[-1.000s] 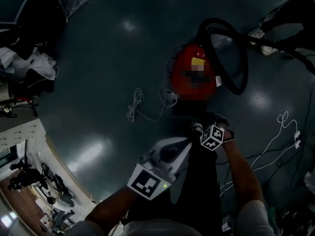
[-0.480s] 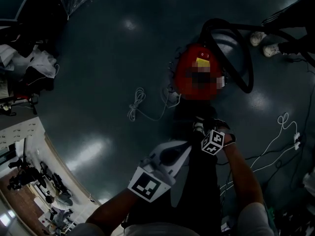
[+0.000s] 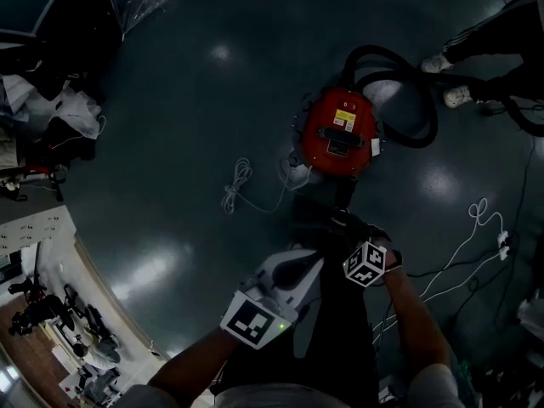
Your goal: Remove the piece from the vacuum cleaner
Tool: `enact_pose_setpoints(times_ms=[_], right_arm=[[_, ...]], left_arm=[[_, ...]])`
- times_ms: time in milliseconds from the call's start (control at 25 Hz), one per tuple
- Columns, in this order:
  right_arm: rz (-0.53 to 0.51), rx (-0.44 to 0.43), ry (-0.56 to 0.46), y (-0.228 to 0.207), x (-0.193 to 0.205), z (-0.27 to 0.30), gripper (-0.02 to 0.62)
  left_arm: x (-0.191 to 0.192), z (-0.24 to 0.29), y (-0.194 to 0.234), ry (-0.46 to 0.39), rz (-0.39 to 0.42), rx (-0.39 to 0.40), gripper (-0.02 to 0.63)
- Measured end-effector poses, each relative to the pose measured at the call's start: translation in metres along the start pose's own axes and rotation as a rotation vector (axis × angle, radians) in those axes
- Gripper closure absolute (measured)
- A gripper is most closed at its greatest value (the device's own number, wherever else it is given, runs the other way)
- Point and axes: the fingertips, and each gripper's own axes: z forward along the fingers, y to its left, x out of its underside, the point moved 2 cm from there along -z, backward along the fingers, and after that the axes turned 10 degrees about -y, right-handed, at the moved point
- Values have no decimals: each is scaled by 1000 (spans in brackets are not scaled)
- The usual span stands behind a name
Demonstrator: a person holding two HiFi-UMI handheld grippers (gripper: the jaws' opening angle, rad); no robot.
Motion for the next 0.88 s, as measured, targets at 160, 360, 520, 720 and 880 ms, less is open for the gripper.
enact_pose_setpoints(times_ms=[160,360,520,720,880], right_arm=[[26,3,-38,20,-42,-60,554],[73,38,-86,45,-101,-144,554],[61,67,-112,60,-142,-213,554],[70,71,-144,99,-192,-287,554],[92,102,-176,117,-234,-340,554]], left_arm=[[-31,-22,-28,-1,12,18,600],[-75,-61,-66,-7,19,42,600],[-101,-84,-96,6,-31,65,600],[-136,-115,-138,-17,-34,116,600],[-164,-139,-157,-34,-26,126,600]])
